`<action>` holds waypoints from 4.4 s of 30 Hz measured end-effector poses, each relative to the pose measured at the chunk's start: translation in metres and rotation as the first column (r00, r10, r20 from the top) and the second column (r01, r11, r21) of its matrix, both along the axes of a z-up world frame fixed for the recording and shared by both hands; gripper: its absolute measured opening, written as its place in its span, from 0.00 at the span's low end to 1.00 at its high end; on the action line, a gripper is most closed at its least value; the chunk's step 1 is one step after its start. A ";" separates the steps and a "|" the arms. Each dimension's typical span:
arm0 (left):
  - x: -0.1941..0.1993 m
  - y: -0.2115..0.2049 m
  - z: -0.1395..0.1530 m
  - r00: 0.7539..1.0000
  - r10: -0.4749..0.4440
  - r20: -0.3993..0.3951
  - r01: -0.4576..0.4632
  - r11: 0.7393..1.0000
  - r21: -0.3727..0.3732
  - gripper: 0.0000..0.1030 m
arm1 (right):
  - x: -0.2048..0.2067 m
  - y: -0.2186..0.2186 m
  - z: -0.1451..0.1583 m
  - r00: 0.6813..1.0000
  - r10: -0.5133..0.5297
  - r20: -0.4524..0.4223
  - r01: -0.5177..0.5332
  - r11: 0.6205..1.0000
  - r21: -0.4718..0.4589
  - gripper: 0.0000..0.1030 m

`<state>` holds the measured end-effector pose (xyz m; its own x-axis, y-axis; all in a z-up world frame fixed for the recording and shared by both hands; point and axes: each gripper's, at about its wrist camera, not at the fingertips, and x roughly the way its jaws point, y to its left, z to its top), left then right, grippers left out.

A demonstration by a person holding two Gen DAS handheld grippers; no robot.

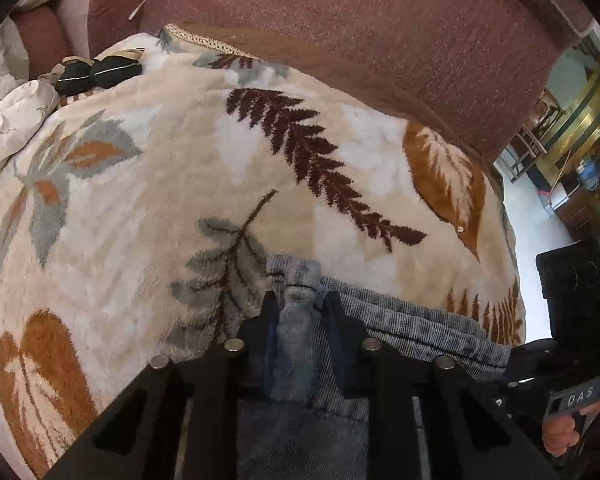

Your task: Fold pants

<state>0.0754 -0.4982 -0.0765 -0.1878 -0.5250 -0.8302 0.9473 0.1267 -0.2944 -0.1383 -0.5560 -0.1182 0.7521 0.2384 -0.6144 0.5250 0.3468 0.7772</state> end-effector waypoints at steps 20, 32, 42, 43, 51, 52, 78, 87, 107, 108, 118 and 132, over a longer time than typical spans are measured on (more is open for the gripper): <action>0.031 0.090 0.072 0.994 0.093 -0.056 -0.105 0.956 -0.273 0.13 | 0.025 0.102 0.109 0.968 0.219 0.123 -0.123 0.839 -0.531 0.16; 0.061 0.228 0.052 0.960 0.262 -0.099 -0.280 0.915 -0.291 0.13 | 0.068 0.199 0.096 0.855 0.519 0.026 -0.419 0.719 -0.555 0.16; 0.077 0.310 0.033 0.880 0.463 -0.109 -0.475 0.851 -0.225 0.19 | 0.092 0.246 0.067 0.773 0.628 -0.093 -0.579 0.636 -0.511 0.23; 0.079 0.319 0.035 0.866 0.487 -0.114 -0.499 0.837 -0.225 0.19 | 0.095 0.247 0.062 0.760 0.643 -0.095 -0.602 0.641 -0.475 0.34; 0.065 0.366 0.041 0.791 0.591 -0.158 -0.612 0.766 -0.197 0.21 | 0.088 0.240 0.071 0.714 0.699 0.043 -0.630 0.668 -0.397 0.66; 0.061 0.367 0.041 0.791 0.592 -0.154 -0.612 0.767 -0.192 0.21 | 0.085 0.232 0.072 0.734 0.676 0.066 -0.606 0.696 -0.385 0.66; -0.059 0.356 0.027 0.813 0.580 0.053 -0.566 0.808 -0.161 0.22 | 0.116 0.175 0.061 0.891 0.439 0.113 -0.422 0.894 -0.150 0.66; -0.082 0.363 0.032 0.828 0.545 0.134 -0.525 0.837 -0.154 0.22 | 0.196 0.216 0.063 0.845 0.521 0.125 -0.494 0.848 -0.195 0.65; -0.096 0.470 0.050 0.637 0.748 0.185 -0.725 0.663 -0.185 0.44 | 0.213 0.281 0.081 0.777 0.609 0.159 -0.560 0.784 -0.267 0.69; -0.097 0.492 0.054 0.568 0.802 0.187 -0.776 0.597 -0.202 0.49 | 0.212 0.295 0.086 0.758 0.633 0.159 -0.578 0.764 -0.288 0.69; -0.107 0.635 0.040 0.039 0.998 0.056 -0.982 0.049 -0.180 0.69 | 0.200 0.407 0.102 0.587 0.805 0.084 -0.711 0.563 -0.421 0.70; -0.092 0.627 0.034 0.022 0.990 0.139 -0.987 0.044 -0.156 0.75 | 0.202 0.441 0.090 0.587 0.809 0.027 -0.702 0.526 -0.481 0.70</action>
<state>-0.0169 0.1288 -0.0425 0.6474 -0.0978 -0.7558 -0.0569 0.9828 -0.1759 0.0639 -0.1153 -0.0286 0.5223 0.5715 -0.6329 -0.2483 0.8119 0.5283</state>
